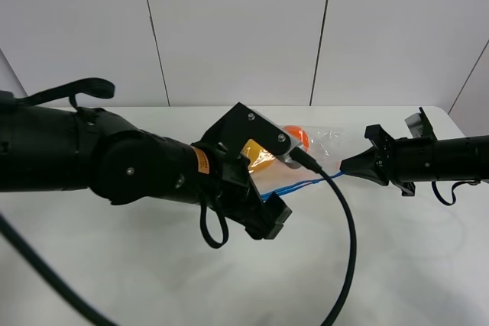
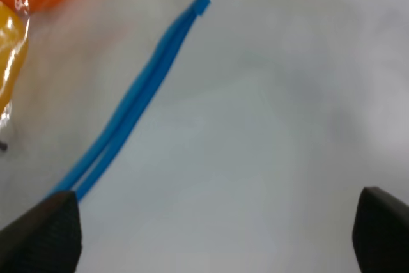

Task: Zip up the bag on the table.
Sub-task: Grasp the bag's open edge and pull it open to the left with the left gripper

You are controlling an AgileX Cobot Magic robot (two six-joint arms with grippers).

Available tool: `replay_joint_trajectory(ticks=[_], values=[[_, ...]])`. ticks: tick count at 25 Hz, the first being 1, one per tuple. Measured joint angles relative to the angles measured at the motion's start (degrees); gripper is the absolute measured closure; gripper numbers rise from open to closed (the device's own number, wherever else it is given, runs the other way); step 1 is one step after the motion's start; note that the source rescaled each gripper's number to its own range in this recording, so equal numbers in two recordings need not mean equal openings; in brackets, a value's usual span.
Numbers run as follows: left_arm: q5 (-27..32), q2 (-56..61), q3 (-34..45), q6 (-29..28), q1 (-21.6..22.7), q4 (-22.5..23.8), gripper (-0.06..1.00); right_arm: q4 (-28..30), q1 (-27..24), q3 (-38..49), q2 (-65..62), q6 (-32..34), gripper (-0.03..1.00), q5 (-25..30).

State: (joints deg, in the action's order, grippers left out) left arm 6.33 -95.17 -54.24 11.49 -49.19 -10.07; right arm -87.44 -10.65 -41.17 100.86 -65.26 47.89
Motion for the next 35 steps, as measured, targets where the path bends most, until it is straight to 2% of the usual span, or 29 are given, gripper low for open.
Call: replay_joint_trajectory(ticks=[7,18,25,35], values=[[-0.64,-4.95,-7.77,-0.18,-0.1,-0.25,-0.06,0.66,0.0,0.0,0.0,0.0,0.97,-0.18],[-2.55,-15.11,-15.21,-0.18,-2.59,0.7,-0.06,0.66,0.0,0.0,0.0,0.0,0.97,0.02],[-6.33,-16.29,-15.92,-0.18,-2.59,0.81,-0.06,-1.1,0.0,0.0,0.0,-0.06,0.97,2.95],[-6.9,-16.34,-15.92,1.63,-2.59,1.89,-0.06,-2.78,0.0,0.0,0.0,-0.63,0.97,6.37]])
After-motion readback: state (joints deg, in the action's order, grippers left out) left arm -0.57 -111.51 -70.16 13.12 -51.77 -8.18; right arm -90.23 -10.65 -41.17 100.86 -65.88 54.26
